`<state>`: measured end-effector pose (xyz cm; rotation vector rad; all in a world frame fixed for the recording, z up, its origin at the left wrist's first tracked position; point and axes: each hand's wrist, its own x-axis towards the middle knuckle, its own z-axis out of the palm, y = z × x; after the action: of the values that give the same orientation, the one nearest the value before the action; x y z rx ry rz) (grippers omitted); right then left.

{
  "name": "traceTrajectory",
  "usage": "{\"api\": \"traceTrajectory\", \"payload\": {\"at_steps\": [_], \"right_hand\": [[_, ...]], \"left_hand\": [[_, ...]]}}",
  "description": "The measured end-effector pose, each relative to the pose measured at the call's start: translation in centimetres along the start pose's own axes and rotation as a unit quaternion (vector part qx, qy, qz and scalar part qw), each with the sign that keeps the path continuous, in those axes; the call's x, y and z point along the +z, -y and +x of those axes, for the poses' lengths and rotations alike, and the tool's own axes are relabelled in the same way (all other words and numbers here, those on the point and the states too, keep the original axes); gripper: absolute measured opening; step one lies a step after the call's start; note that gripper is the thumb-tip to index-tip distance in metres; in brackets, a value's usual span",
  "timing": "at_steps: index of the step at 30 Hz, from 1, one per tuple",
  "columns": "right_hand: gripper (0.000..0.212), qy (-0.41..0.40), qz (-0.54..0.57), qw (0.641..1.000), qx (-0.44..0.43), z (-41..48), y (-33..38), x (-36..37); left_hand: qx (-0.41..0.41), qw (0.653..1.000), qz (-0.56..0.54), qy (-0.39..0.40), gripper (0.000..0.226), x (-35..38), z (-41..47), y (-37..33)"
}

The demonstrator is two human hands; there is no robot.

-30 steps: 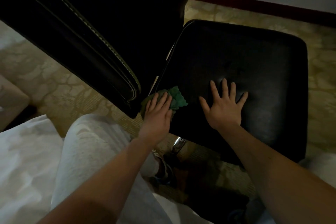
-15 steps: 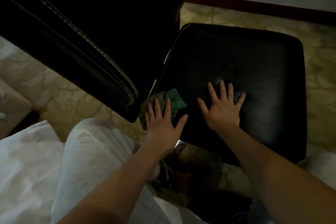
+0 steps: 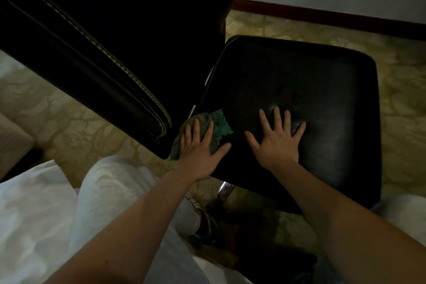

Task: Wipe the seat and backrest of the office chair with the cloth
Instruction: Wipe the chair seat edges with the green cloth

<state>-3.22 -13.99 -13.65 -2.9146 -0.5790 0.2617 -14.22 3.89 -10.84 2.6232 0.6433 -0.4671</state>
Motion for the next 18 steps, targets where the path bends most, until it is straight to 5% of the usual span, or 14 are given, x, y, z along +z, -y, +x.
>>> {"api": "traceTrajectory", "payload": {"at_steps": [18], "right_hand": [[0.075, 0.001, -0.015, 0.991, -0.129, 4.0, -0.8, -0.1]], "left_hand": [[0.019, 0.999, 0.026, 0.018, 0.097, -0.3, 1.4, 0.2]]}}
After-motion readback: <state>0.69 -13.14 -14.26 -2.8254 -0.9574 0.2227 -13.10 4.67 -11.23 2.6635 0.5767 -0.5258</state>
